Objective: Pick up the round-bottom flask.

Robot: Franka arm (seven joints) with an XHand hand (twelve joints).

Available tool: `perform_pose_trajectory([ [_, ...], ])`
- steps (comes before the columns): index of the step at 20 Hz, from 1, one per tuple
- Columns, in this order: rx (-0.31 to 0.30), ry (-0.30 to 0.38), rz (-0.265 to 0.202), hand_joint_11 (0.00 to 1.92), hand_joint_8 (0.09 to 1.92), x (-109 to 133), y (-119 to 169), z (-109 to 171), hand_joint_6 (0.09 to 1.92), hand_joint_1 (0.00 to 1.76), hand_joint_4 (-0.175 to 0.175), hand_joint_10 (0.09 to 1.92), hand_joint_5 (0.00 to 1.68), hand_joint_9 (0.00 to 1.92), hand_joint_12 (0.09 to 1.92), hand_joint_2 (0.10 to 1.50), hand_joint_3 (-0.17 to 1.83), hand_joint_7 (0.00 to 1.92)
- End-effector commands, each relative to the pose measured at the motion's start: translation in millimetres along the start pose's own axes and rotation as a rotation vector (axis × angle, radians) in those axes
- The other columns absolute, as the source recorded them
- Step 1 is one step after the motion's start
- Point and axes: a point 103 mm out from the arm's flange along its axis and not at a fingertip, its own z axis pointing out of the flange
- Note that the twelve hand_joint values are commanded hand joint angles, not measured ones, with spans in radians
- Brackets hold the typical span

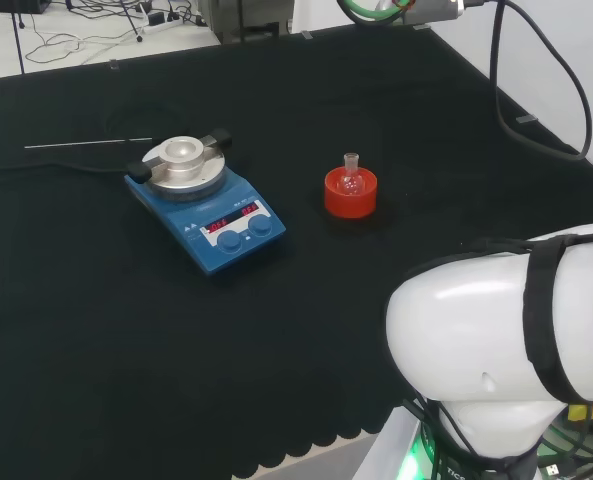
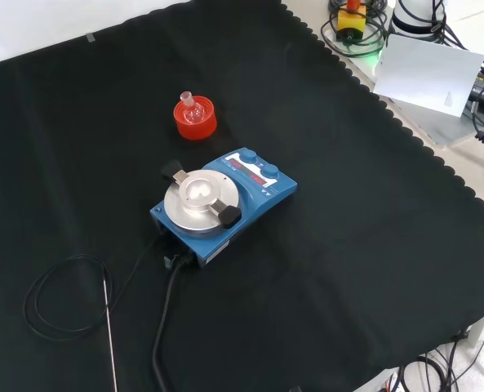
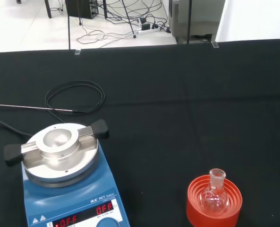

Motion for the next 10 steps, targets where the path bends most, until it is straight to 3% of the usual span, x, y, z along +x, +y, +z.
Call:
perform_pose_trajectory([
  [1,-0.011,-0.038,-0.005,0.20,0.81,32.5,-2.1,-0.9,0.37,0.43,0.005,0.87,0.32,0.37,1.33,1.03,0.65,0.25],
  [3,-0.007,-0.036,-0.002,0.04,0.62,45.5,-2.6,-1.0,0.33,0.24,0.011,0.72,0.33,0.21,1.37,1.16,0.47,0.08],
  [7,-0.003,-0.015,0.006,0.00,0.56,24.3,-0.3,1.6,0.31,0.19,0.012,0.67,0.33,0.17,1.37,1.21,0.40,0.03],
  [8,-0.006,-0.042,0.006,0.00,0.56,41.6,-1.8,1.0,0.31,0.19,0.012,0.67,0.33,0.17,1.37,1.21,0.40,0.03],
  [10,-0.004,-0.042,0.009,0.00,0.56,49.3,-2.1,1.1,0.30,0.19,0.012,0.67,0.33,0.17,1.38,1.21,0.39,0.03],
])
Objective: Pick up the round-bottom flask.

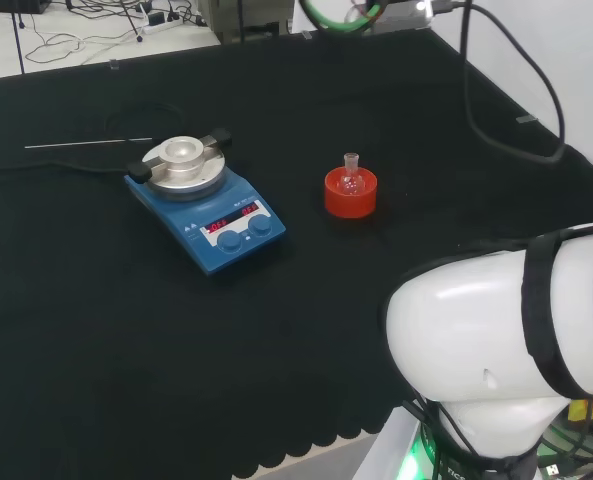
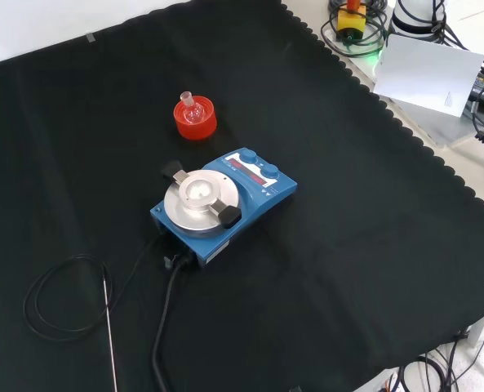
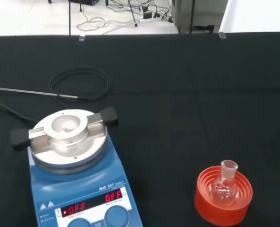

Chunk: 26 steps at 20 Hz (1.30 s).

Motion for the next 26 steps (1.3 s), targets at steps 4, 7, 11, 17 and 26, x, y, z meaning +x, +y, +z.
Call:
perform_pose_trajectory([
  [4,-0.011,0.026,0.042,0.00,0.55,1.8,1.0,-3.3,0.28,0.19,0.011,0.66,0.35,0.17,1.38,1.23,0.36,0.03],
  [7,0.004,0.051,0.063,0.00,0.55,-30.1,12.2,15.8,0.28,0.19,0.011,0.66,0.35,0.18,1.38,1.23,0.35,0.04],
  [11,0.023,0.075,0.090,0.00,0.55,-62.4,24.5,40.9,0.27,0.20,0.011,0.66,0.35,0.18,1.38,1.24,0.35,0.04],
  [17,0.054,0.122,0.127,0.00,0.55,-94.8,44.6,73.1,0.27,0.24,0.010,0.66,0.36,0.18,1.39,1.23,0.33,0.05],
  [26,0.138,0.202,0.152,0.02,0.55,-118.8,99.0,150.8,0.27,0.35,0.012,0.66,0.41,0.21,1.39,1.19,0.30,0.08],
])
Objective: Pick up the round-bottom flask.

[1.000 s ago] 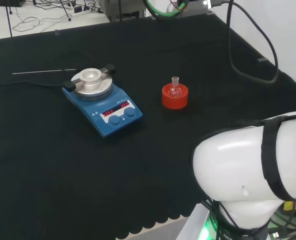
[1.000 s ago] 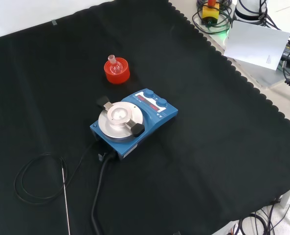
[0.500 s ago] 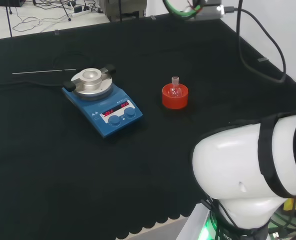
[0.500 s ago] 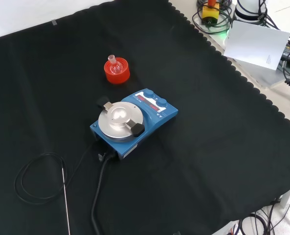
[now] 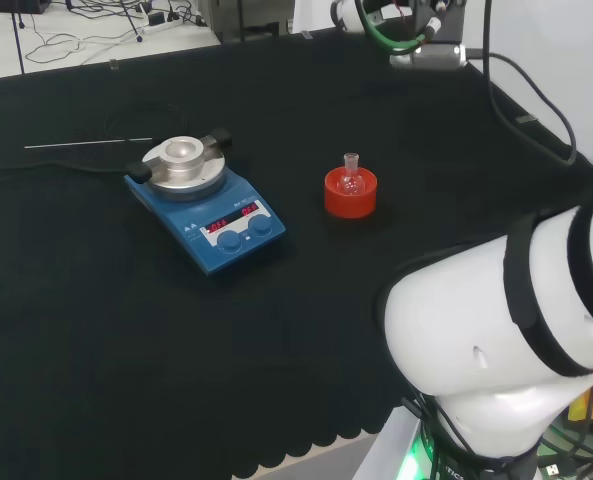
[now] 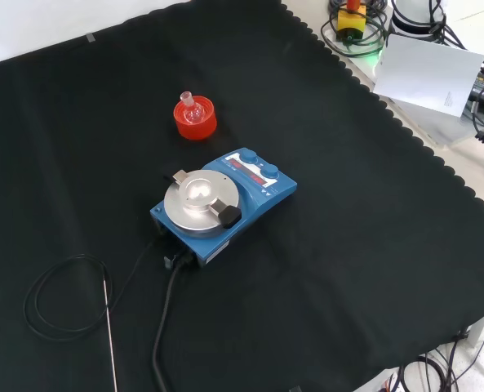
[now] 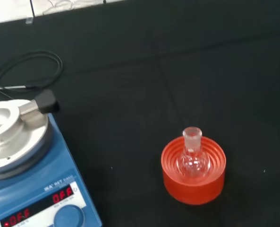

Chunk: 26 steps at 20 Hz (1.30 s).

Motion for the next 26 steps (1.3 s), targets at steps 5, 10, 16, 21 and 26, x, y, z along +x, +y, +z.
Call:
perform_pose_trajectory([
  [5,0.056,0.105,0.055,0.03,0.56,-42.7,79.0,81.5,0.27,0.42,0.012,0.67,0.42,0.23,1.40,1.13,0.28,0.08],
  [10,0.071,0.111,0.071,0.08,0.57,-48.8,96.5,109.8,0.24,0.64,0.008,0.68,0.49,0.29,1.40,0.97,0.28,0.12],
  [16,0.125,0.145,0.078,0.15,0.60,-46.6,109.0,153.3,0.16,0.77,0.009,0.68,0.53,0.35,1.39,0.78,0.49,0.16],
  [21,0.135,0.155,0.085,0.17,0.61,-49.0,115.8,179.6,0.15,0.81,0.010,0.68,0.53,0.36,1.39,0.74,0.53,0.16],
  [26,0.125,0.152,0.088,0.17,0.61,-56.7,123.9,195.3,0.13,0.82,0.013,0.68,0.52,0.36,1.39,0.69,0.58,0.15],
])
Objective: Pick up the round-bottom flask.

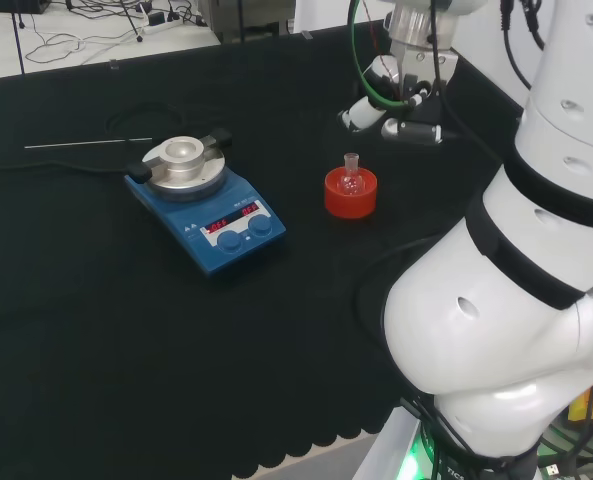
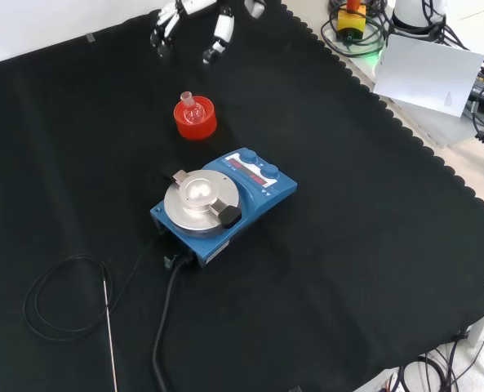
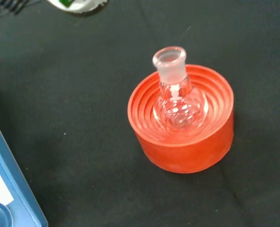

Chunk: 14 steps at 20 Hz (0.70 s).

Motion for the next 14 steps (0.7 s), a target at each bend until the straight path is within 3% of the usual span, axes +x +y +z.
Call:
perform_pose_trajectory([
  [1,-0.007,0.037,0.021,0.17,0.61,-16.4,30.2,41.2,0.13,0.82,0.013,0.68,0.53,0.36,1.39,0.68,0.58,0.15],
  [7,0.011,0.022,0.033,0.17,0.62,-13.8,42.8,58.1,0.14,0.84,0.011,0.68,0.57,0.36,1.39,0.66,0.59,0.16],
  [14,0.018,0.057,0.052,0.19,0.62,-27.1,50.9,66.4,0.16,0.86,0.005,0.69,0.60,0.38,1.39,0.64,0.60,0.17],
])
